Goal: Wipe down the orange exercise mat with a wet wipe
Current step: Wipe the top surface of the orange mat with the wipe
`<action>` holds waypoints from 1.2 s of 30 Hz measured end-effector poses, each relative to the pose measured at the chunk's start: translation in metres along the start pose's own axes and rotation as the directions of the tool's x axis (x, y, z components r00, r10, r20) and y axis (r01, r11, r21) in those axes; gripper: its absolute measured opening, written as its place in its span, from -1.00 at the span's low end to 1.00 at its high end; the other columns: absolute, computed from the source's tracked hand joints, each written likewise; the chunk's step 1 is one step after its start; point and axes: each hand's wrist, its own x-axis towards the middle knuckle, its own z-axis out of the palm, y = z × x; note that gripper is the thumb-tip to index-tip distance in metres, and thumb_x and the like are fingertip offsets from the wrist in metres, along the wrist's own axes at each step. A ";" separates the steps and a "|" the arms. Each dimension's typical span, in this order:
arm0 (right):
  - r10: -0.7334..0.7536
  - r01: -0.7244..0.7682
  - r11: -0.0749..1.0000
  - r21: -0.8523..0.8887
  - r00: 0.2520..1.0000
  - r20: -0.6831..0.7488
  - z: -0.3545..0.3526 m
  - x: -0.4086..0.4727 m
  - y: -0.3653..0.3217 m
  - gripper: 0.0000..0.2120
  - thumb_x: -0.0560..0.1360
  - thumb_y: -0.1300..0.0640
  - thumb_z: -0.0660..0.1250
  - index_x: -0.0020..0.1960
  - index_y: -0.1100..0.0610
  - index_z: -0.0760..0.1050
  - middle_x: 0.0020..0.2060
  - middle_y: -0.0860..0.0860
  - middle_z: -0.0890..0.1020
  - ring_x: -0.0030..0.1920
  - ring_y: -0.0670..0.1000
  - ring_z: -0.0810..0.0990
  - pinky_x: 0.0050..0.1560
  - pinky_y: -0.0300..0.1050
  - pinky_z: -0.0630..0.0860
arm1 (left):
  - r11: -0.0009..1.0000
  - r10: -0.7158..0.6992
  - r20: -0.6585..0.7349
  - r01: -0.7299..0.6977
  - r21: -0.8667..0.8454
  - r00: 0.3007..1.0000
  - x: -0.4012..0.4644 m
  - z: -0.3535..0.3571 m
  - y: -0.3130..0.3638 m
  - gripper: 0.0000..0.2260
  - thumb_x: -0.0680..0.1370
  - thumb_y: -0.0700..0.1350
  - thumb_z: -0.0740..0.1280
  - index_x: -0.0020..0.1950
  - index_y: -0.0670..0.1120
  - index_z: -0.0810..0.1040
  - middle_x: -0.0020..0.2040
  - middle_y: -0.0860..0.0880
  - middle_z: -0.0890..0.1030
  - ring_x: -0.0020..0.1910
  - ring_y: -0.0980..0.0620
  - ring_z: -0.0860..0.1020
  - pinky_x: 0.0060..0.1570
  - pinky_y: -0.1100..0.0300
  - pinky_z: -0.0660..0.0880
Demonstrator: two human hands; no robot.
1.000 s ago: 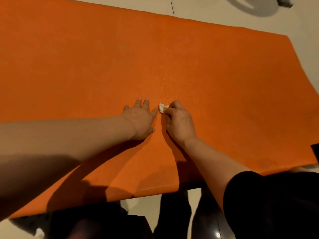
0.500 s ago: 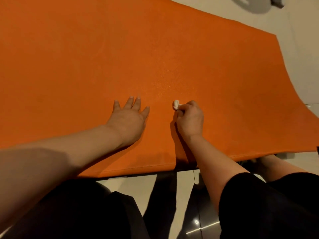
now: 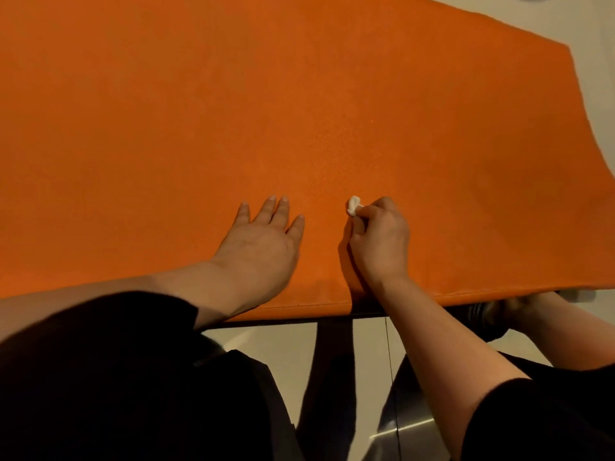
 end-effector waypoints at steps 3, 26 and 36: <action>-0.185 0.178 0.981 0.077 0.978 0.094 0.010 -0.019 -0.026 -0.83 0.51 0.28 0.28 -0.10 0.32 0.64 -0.18 0.18 0.53 -0.19 0.19 0.51 -0.27 -0.16 0.19 | 1.000 0.007 -0.012 -0.007 -0.001 1.000 -0.005 0.003 0.004 -0.49 0.69 0.01 -0.05 0.58 -0.09 -0.15 0.57 -0.22 -0.14 0.55 -0.21 -0.13 0.46 -0.25 0.01; 0.090 -0.089 0.995 -0.044 0.996 0.008 -0.024 -0.072 0.012 -0.83 0.51 0.29 0.28 -0.10 0.33 0.63 -0.16 0.16 0.51 -0.20 0.14 0.49 -0.25 -0.12 0.31 | 0.982 0.185 0.027 -0.186 0.037 0.982 -0.045 0.016 0.010 -0.42 0.66 0.14 -0.07 0.58 -0.07 -0.20 0.57 -0.18 -0.21 0.55 -0.14 -0.20 0.51 -0.11 -0.13; 0.214 -0.215 0.977 0.000 0.973 -0.085 -0.031 -0.103 0.023 -0.88 0.47 0.36 0.30 -0.08 0.31 0.61 -0.15 0.15 0.51 -0.17 0.17 0.51 -0.22 -0.29 0.15 | 0.975 0.221 -0.036 -0.222 -0.017 0.975 -0.047 0.023 0.003 -0.43 0.66 0.11 -0.03 0.58 -0.03 -0.19 0.58 -0.15 -0.20 0.56 -0.11 -0.20 0.52 -0.07 -0.13</action>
